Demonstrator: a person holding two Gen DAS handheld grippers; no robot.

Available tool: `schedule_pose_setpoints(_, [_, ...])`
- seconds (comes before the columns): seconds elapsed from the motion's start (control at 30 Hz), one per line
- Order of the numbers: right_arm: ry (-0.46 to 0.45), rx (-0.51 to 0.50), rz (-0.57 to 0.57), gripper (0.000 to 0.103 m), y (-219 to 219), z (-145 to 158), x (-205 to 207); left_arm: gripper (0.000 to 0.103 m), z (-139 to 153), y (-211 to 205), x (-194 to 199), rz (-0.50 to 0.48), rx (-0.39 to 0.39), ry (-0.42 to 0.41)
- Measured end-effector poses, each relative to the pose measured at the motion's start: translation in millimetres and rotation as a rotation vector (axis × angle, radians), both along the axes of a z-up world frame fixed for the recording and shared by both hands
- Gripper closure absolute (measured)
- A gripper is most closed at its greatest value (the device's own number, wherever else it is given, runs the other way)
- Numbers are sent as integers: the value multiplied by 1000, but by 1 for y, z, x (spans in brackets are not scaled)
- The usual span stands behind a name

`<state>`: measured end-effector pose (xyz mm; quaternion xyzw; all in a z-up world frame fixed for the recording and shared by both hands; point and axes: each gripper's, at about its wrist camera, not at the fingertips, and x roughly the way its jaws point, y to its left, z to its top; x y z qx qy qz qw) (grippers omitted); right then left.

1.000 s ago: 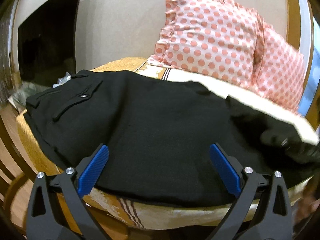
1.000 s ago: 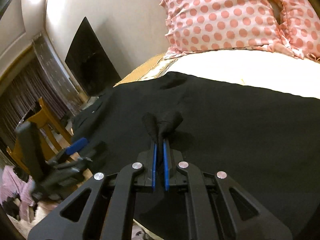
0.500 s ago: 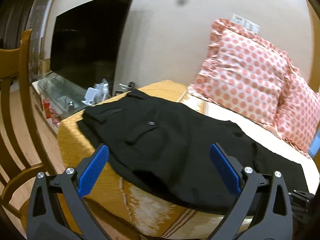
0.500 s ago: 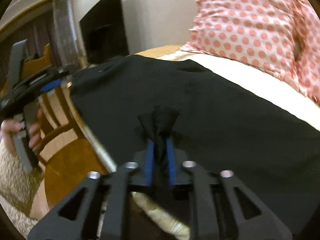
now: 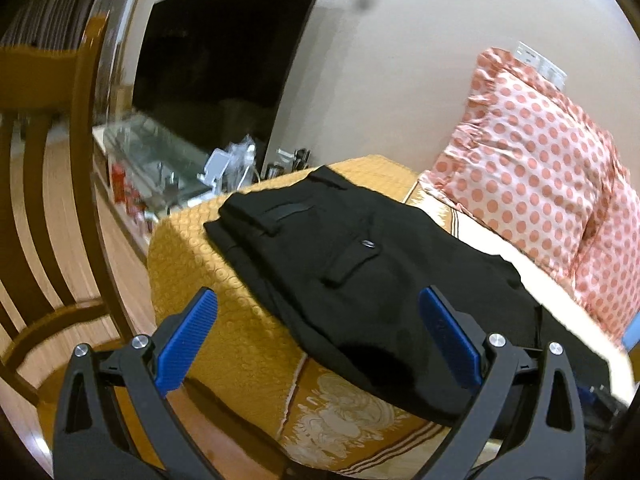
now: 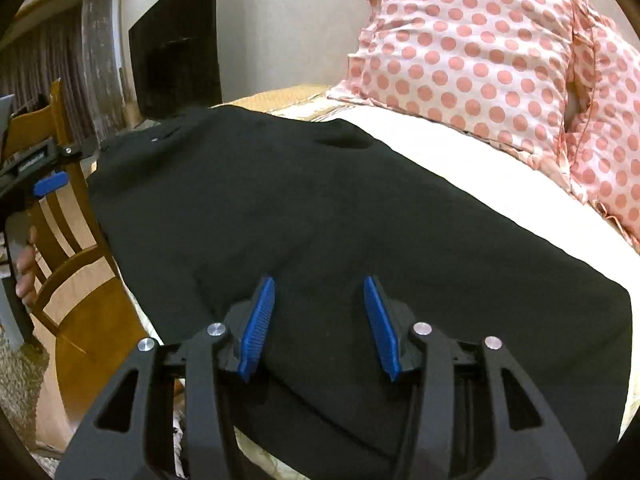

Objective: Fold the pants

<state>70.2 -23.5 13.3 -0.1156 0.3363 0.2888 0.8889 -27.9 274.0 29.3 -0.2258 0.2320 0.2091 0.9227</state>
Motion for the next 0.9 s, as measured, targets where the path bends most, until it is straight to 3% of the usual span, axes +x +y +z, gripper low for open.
schedule_pose_setpoints(0.1, [39, 48, 2, 52, -9, -1, 5, 4, -6, 21, 8, -1, -102, -1])
schedule_pose_setpoints(0.37, [23, 45, 8, 49, -8, -1, 7, 10, -22, 66, 24, -27, -332, -23])
schedule_pose_setpoints(0.67, [18, 53, 13, 47, -9, -2, 8, 11, -21, 69, 25, -10, -344, -21])
schedule_pose_setpoints(0.9, [15, 53, 16, 46, -9, -2, 7, 13, -17, 74, 17, -9, -398, -84])
